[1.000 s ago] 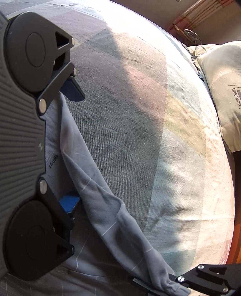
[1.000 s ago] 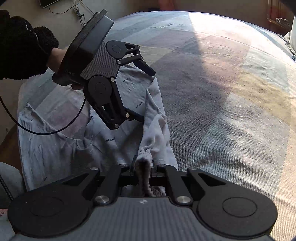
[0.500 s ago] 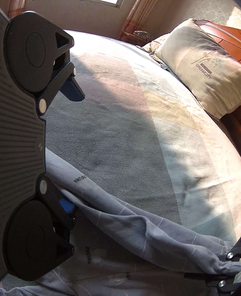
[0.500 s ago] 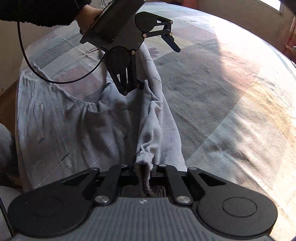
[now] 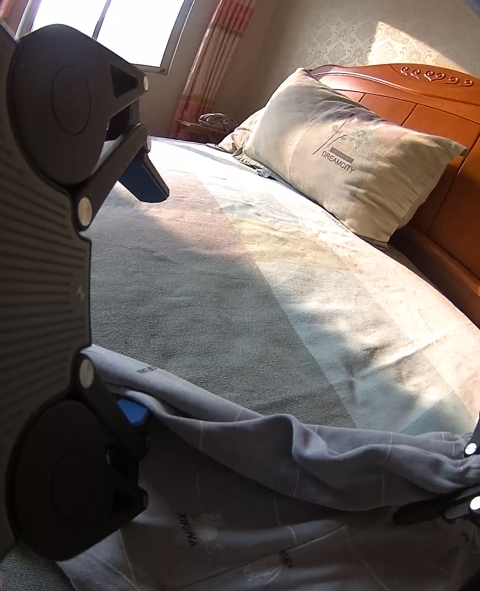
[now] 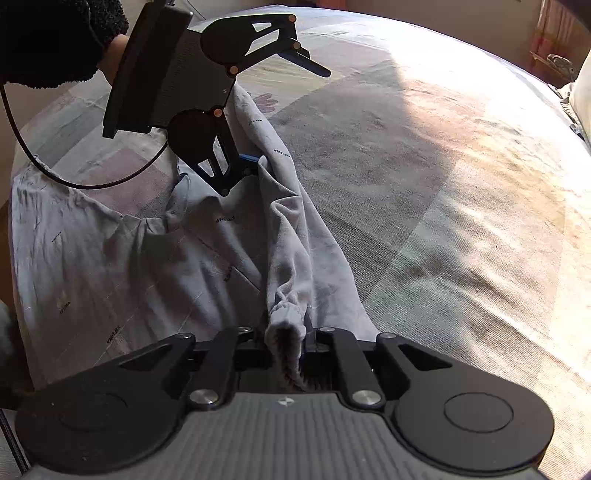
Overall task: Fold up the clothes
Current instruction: 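Lift the grey sweatpants with both grippers, holding cuff and waistband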
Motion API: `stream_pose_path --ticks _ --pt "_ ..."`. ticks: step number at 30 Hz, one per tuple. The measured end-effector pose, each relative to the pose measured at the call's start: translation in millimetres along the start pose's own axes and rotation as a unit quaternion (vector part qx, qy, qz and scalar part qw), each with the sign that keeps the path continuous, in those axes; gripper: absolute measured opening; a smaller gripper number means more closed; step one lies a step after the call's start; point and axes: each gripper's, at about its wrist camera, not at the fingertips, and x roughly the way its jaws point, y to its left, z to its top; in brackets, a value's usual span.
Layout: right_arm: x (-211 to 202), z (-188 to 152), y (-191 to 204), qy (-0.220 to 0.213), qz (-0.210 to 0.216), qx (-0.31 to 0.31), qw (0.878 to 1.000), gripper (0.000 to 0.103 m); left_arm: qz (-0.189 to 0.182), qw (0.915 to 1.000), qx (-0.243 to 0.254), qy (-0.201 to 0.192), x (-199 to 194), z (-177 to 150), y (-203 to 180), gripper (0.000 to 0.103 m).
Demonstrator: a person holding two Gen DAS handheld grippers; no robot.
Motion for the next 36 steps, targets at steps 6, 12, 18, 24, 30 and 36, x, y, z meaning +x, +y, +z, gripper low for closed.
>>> stream_pose_path --ticks 6,12,18,24,30,36 --pt "5.0 -1.0 -4.2 0.004 -0.011 0.006 1.0 0.015 0.017 0.9995 0.005 -0.026 -19.8 1.2 1.6 0.103" --pt "8.1 2.2 -11.3 0.004 -0.014 0.016 1.0 0.015 0.029 0.9989 0.026 -0.027 -23.8 -7.2 -9.6 0.103" --pt "10.7 2.7 -9.5 0.011 -0.008 0.016 1.0 0.015 0.033 0.9979 0.055 -0.004 -1.5 -17.0 -23.2 0.103" --pt "11.9 -1.3 -4.1 0.015 -0.003 0.017 1.0 0.016 0.029 0.9977 0.061 -0.005 3.1 -18.6 -26.2 0.103" --pt "11.7 -1.5 -1.8 0.014 -0.004 0.025 1.0 0.017 0.007 0.9957 0.092 0.003 2.3 -14.1 -28.0 0.097" --pt "10.7 -4.0 -2.7 0.015 -0.002 0.026 1.0 0.018 -0.051 0.9905 0.128 0.002 -12.0 -22.6 -47.8 0.014"
